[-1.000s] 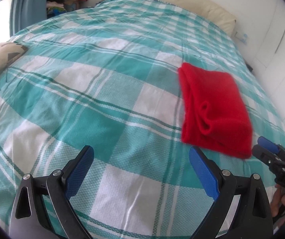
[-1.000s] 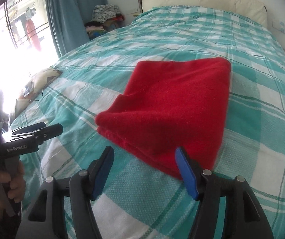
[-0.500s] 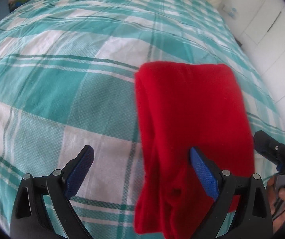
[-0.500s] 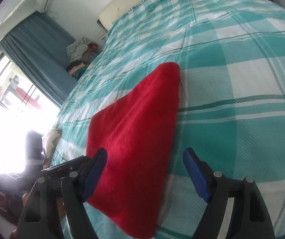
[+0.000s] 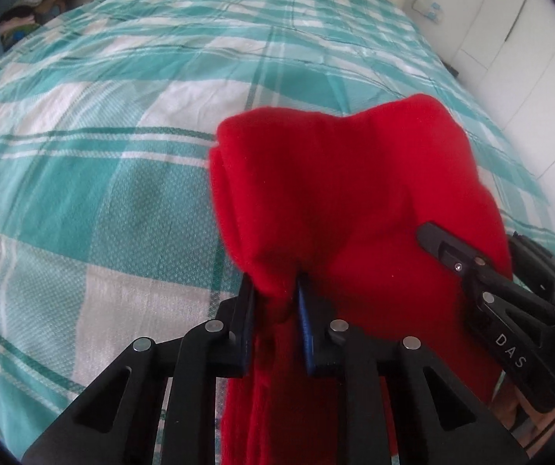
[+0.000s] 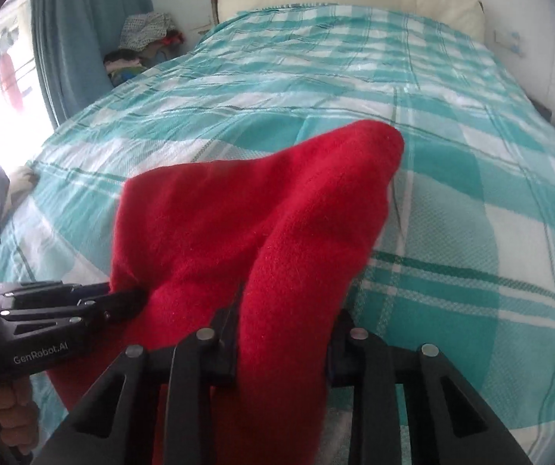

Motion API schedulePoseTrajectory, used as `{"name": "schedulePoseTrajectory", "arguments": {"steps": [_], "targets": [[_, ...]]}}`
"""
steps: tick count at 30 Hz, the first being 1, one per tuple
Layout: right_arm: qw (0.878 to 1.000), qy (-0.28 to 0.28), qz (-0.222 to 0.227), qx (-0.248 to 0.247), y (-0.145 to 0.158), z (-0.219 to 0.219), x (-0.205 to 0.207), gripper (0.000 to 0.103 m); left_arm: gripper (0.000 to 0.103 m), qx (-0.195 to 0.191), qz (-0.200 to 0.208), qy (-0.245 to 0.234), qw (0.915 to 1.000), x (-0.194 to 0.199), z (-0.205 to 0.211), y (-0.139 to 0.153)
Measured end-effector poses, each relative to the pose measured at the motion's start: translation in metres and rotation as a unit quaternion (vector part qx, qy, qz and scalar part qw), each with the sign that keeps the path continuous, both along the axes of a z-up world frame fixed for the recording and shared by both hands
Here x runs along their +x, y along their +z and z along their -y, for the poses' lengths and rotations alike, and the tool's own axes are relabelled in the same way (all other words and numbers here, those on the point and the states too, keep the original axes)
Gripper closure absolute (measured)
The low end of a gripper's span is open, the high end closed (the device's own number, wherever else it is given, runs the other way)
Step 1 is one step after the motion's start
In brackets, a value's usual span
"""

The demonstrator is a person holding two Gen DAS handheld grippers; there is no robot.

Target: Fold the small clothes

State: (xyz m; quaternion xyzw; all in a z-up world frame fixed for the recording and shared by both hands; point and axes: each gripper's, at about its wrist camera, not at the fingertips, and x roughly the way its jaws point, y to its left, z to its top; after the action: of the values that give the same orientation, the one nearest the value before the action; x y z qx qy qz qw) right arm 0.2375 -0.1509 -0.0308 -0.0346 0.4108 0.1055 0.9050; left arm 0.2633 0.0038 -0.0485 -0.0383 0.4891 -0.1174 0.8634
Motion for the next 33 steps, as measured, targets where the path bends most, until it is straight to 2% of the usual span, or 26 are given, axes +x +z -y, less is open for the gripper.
{"name": "schedulePoseTrajectory", "arguments": {"steps": [4, 7, 9, 11, 12, 13, 14, 16, 17, 19, 21, 23, 25, 26, 33], "targets": [[0.999, 0.005, 0.045, 0.017, 0.040, 0.007, -0.017, 0.076, 0.086, -0.046, 0.039, 0.003, 0.9982, -0.011, -0.010, 0.045], [0.996, 0.014, 0.076, 0.032, 0.076, 0.012, -0.023, 0.076, 0.086, -0.054, 0.071, -0.005, 0.9960, -0.018, -0.008, 0.083], [0.995, 0.012, 0.084, 0.048, 0.095, 0.020, -0.020, 0.076, 0.083, -0.057, 0.070, -0.012, 0.9959, -0.017, 0.000, 0.094], [0.995, 0.001, 0.069, 0.072, 0.099, 0.034, -0.012, 0.074, 0.069, -0.045, 0.056, -0.013, 0.9973, -0.014, 0.010, 0.088], [0.995, -0.008, 0.057, 0.084, 0.096, 0.043, -0.009, 0.070, 0.053, -0.032, 0.056, -0.012, 0.9979, -0.015, 0.013, 0.081], [0.995, -0.015, 0.045, 0.091, 0.090, 0.051, -0.011, 0.062, 0.038, -0.014, 0.059, -0.007, 0.9982, -0.018, 0.015, 0.073], [0.996, -0.021, 0.030, 0.087, 0.082, 0.060, -0.013, 0.056, 0.032, 0.009, 0.066, 0.001, 0.9978, -0.025, 0.016, 0.065], [0.997, -0.040, 0.009, 0.064, 0.063, 0.078, -0.024, 0.026, 0.028, 0.054, 0.089, 0.016, 0.9945, -0.044, 0.015, 0.053], [0.997, -0.047, 0.004, 0.054, 0.055, 0.088, -0.033, 0.023, 0.027, 0.069, 0.100, 0.016, 0.9925, -0.056, 0.014, 0.050], [0.998, -0.053, 0.000, 0.031, 0.046, 0.103, -0.055, 0.023, 0.012, 0.087, 0.121, 0.018, 0.9887, -0.079, 0.012, 0.049], [0.998, -0.055, 0.002, 0.009, 0.043, 0.112, -0.081, 0.022, 0.002, 0.098, 0.151, 0.024, 0.9835, -0.106, 0.010, 0.055], [0.999, -0.053, 0.014, -0.001, 0.046, 0.115, -0.111, 0.018, 0.000, 0.103, 0.179, 0.025, 0.9782, -0.131, 0.012, 0.063], [0.998, -0.054, 0.026, -0.001, 0.049, 0.115, -0.139, 0.006, 0.000, 0.117, 0.183, 0.025, 0.9758, -0.148, 0.017, 0.068], [0.998, -0.057, 0.031, -0.001, 0.051, 0.114, -0.150, 0.004, 0.000, 0.121, 0.179, 0.024, 0.9760, -0.153, 0.019, 0.070], [0.997, -0.054, 0.056, 0.000, 0.065, 0.095, -0.207, 0.004, 0.000, 0.116, 0.165, 0.046, 0.9784, -0.185, 0.024, 0.073]]}}
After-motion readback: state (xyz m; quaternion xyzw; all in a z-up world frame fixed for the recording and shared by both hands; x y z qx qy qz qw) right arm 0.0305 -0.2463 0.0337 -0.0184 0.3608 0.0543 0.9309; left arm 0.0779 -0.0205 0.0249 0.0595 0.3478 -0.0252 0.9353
